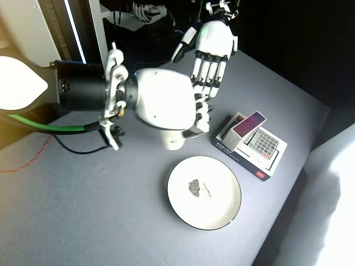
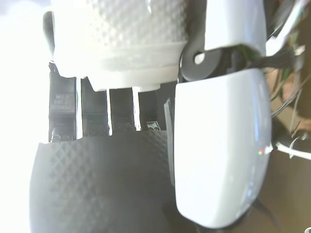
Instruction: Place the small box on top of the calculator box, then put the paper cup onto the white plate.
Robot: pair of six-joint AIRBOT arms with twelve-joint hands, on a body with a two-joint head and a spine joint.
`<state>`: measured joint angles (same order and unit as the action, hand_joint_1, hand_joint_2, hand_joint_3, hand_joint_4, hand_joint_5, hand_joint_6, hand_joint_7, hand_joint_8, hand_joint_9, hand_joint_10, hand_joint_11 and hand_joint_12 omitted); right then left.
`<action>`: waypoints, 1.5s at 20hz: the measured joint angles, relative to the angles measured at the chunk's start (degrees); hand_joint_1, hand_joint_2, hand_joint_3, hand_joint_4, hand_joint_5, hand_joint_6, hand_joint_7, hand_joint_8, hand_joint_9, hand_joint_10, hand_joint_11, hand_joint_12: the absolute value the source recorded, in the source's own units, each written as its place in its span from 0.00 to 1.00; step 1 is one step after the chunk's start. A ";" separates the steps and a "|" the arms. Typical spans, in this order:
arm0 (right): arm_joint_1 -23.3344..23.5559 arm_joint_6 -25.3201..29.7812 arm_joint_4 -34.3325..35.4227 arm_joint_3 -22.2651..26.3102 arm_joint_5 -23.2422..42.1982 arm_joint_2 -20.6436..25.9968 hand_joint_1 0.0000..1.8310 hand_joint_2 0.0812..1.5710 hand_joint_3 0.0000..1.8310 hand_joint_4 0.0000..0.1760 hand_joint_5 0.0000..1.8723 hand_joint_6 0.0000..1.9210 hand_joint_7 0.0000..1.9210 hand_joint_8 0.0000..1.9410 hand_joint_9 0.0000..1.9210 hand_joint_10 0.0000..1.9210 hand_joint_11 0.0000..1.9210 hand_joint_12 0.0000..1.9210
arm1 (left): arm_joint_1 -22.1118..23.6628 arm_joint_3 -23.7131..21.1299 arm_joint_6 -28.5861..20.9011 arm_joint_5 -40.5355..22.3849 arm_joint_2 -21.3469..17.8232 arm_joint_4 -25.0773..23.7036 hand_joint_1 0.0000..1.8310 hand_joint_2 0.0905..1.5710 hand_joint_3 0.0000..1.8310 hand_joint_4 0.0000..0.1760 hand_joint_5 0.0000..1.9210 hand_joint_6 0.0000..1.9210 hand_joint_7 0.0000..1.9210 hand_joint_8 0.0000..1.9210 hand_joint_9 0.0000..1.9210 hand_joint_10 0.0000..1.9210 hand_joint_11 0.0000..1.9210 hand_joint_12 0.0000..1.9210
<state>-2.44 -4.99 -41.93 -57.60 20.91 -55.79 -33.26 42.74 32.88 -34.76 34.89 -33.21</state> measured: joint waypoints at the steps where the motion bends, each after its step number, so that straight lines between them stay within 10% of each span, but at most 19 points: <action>1: 0.66 -0.02 0.15 -1.79 -0.07 -1.73 0.75 0.70 0.00 0.00 0.48 0.52 0.51 0.46 0.50 0.65 0.47 0.74 | 0.00 0.00 0.00 0.00 0.00 -0.04 0.00 0.77 0.00 0.00 0.18 0.00 0.20 0.00 0.18 0.00 0.00 0.38; 11: 0.87 0.20 -1.49 -16.11 -1.11 -10.69 0.81 0.70 0.00 0.00 0.46 0.52 0.50 0.44 0.47 0.59 0.44 0.84 | 0.17 0.24 0.00 0.42 0.24 -0.09 0.00 0.79 0.00 0.00 0.17 0.00 0.19 0.00 0.17 0.00 0.00 0.35; 13: -0.48 0.44 -3.06 -18.05 -0.76 -12.35 0.75 0.70 0.00 0.00 0.47 0.55 0.52 0.46 0.49 0.63 0.49 0.69 | 0.17 0.24 0.02 0.44 0.22 -0.09 0.00 0.79 0.00 0.00 0.18 0.00 0.21 0.00 0.18 0.00 0.00 0.38; 17: -2.67 0.63 -3.32 -24.02 0.31 -15.52 0.81 0.70 0.00 0.00 0.47 0.55 0.50 0.46 0.44 0.60 0.43 0.83 | 0.17 0.37 0.00 0.39 0.24 -0.11 0.00 0.79 0.00 0.00 0.17 0.00 0.19 0.00 0.17 0.00 0.00 0.35; 19: -3.72 0.61 -2.32 -26.43 0.98 -16.79 0.76 0.70 0.00 0.00 0.47 0.57 0.51 0.47 0.45 0.64 0.43 0.72 | 0.28 0.42 0.00 0.50 0.22 -0.09 0.00 0.79 0.00 0.00 0.17 0.00 0.20 0.00 0.18 0.00 0.00 0.37; 29: -5.31 -1.38 1.88 -28.96 4.24 -18.21 0.80 0.72 0.00 0.00 0.44 0.59 0.47 0.51 0.41 0.64 0.42 0.83 | 0.42 0.42 0.02 0.44 0.24 -0.24 0.00 0.79 0.00 0.00 0.17 0.00 0.19 0.00 0.18 0.00 0.00 0.36; 30: -5.31 -1.46 1.86 -28.96 4.31 -18.21 0.68 0.73 0.00 0.00 0.42 0.66 0.48 0.56 0.40 0.44 0.34 0.71 | 0.83 0.42 0.02 0.66 0.31 -0.33 0.00 0.80 0.00 0.00 0.17 0.00 0.20 0.00 0.18 0.00 0.00 0.37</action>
<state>-7.75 -6.46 -40.07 -86.56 25.21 -74.00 -32.42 43.16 32.91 -34.11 35.20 -33.54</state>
